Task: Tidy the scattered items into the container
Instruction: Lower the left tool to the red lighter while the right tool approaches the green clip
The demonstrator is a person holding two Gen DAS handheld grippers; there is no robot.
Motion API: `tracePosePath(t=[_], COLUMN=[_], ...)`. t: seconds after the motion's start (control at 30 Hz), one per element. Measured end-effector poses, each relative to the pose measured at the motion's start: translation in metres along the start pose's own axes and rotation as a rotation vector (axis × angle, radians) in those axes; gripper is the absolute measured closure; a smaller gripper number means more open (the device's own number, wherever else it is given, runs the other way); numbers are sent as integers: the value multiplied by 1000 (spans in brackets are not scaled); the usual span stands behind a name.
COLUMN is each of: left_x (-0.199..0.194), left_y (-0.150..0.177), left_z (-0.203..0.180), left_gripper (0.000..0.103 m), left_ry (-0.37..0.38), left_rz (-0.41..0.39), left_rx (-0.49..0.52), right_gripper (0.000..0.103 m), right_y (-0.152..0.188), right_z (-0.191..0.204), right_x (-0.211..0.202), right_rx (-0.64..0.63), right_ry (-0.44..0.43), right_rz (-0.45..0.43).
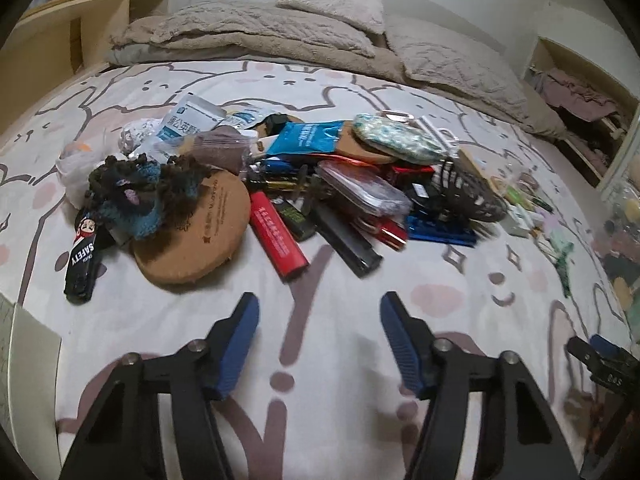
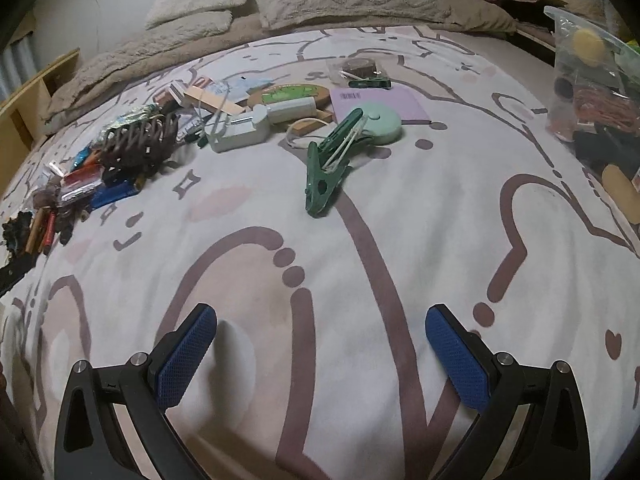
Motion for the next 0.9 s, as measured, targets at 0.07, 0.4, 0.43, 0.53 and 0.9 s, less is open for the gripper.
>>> tracePosePath(t=[0.07, 0.4, 0.43, 0.53, 0.9], left_x=[7, 43, 45, 50, 58], left_y=[-3, -19, -21, -25, -28], left_z=[1, 3, 1, 2, 11], left_gripper=[46, 61, 61, 61, 62], left_ry=[-11, -71, -78, -89, -66], left_rz=[6, 38, 34, 32, 13], left_rx=[-6, -14, -6, 3, -23], right_gripper=[0, 0, 0, 0, 2], right_y=[-1, -2, -3, -5, -36], right_z=[0, -5, -6, -9, -6], right_x=[5, 15, 15, 15, 33], right_rx=[-8, 22, 25, 44, 73], right_ry=[7, -26, -29, -47, -43], right_rz=[14, 27, 22, 5, -54])
Point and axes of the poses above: each gripper's, at about its wrist camera, not at the fingertips, and x roughly the way its jaws point, z to its left, y to its underside, the point moved 2 cm from there along x, roughly the way its jaws point, and after that the axes turned 1 degree about z, right-handed, at the moved point
